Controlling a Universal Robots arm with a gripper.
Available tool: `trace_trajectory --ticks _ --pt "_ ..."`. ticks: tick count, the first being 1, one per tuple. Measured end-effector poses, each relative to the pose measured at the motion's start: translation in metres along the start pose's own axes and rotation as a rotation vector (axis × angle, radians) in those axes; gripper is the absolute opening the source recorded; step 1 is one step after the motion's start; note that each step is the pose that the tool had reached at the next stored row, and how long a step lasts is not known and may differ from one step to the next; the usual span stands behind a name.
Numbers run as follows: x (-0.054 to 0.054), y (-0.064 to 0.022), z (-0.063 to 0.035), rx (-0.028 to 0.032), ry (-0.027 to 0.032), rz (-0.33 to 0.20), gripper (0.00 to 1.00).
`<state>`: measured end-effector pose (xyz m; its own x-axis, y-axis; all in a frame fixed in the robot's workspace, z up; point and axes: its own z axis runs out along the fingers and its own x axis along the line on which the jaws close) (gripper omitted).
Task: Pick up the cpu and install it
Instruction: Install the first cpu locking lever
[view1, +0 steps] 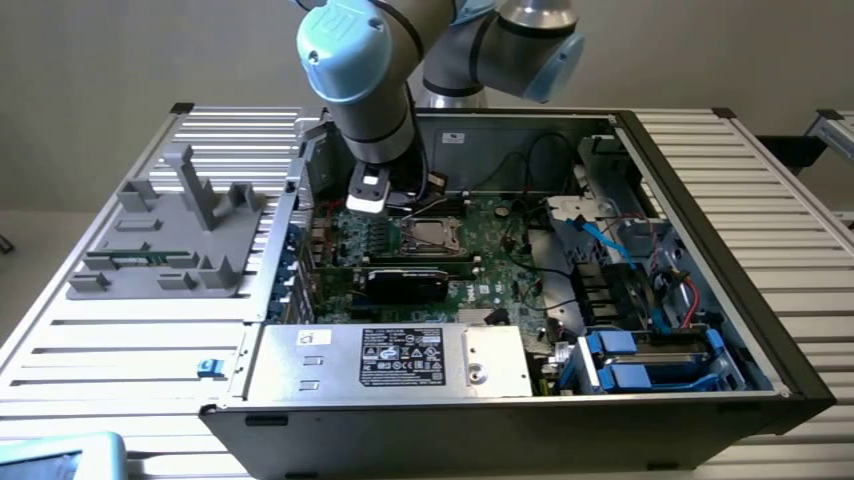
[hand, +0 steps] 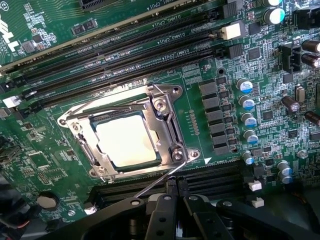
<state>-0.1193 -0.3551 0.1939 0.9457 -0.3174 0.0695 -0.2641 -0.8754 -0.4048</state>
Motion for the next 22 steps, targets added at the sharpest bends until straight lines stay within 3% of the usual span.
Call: trace_trajectory --ticks 22 --pt "0.0015 0.0007 0.0031 -0.0016 0.0079 0.018 0.11"
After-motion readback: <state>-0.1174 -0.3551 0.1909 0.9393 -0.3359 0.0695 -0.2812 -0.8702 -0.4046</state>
